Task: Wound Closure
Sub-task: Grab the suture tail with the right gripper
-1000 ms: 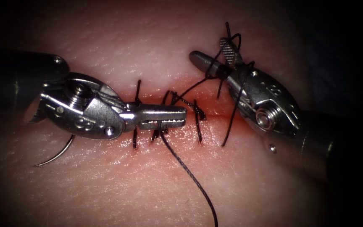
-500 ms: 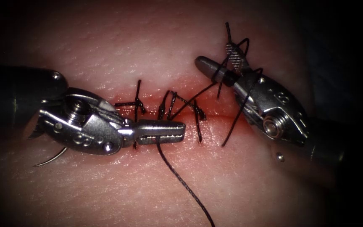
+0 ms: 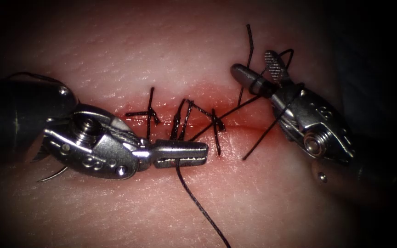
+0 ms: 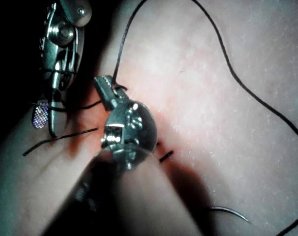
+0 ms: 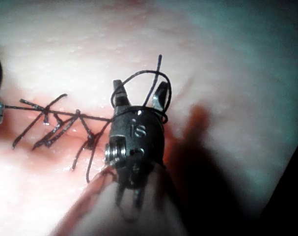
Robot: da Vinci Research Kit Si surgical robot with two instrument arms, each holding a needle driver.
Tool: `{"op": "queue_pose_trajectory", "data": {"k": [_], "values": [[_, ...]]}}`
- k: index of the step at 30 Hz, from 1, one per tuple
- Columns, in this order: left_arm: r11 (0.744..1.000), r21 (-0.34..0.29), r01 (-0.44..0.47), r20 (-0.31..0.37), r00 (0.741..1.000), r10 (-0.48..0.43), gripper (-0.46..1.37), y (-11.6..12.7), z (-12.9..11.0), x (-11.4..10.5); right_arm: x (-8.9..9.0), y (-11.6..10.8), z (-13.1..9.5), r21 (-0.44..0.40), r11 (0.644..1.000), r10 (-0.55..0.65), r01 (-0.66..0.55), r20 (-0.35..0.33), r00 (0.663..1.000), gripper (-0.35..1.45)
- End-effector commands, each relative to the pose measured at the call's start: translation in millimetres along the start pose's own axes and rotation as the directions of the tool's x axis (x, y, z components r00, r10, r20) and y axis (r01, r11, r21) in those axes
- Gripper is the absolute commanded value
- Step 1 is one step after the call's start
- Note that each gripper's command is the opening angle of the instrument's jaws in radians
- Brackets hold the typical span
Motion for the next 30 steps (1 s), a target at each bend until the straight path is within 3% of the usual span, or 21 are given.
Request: {"op": "queue_pose_trajectory", "data": {"k": [1,15,30], "values": [[1.000,-0.006,0.000,0.000,1.000,0.000,-0.35,0.0,0.0,0.0,-0.2,0.0,0.5,0.008,1.000,0.013,-0.013,0.010,1.000,1.15],[1.000,-0.008,0.003,-0.005,1.000,-0.003,-0.35,-0.3,0.4,-0.6,-0.6,0.7,3.1,0.019,0.999,0.028,-0.029,0.056,0.998,1.08],[1.000,-0.010,0.003,-0.003,1.000,-0.003,-0.35,-0.3,0.4,-0.6,-1.0,0.8,4.3,0.030,0.999,0.027,-0.029,0.068,0.997,0.97]]}}
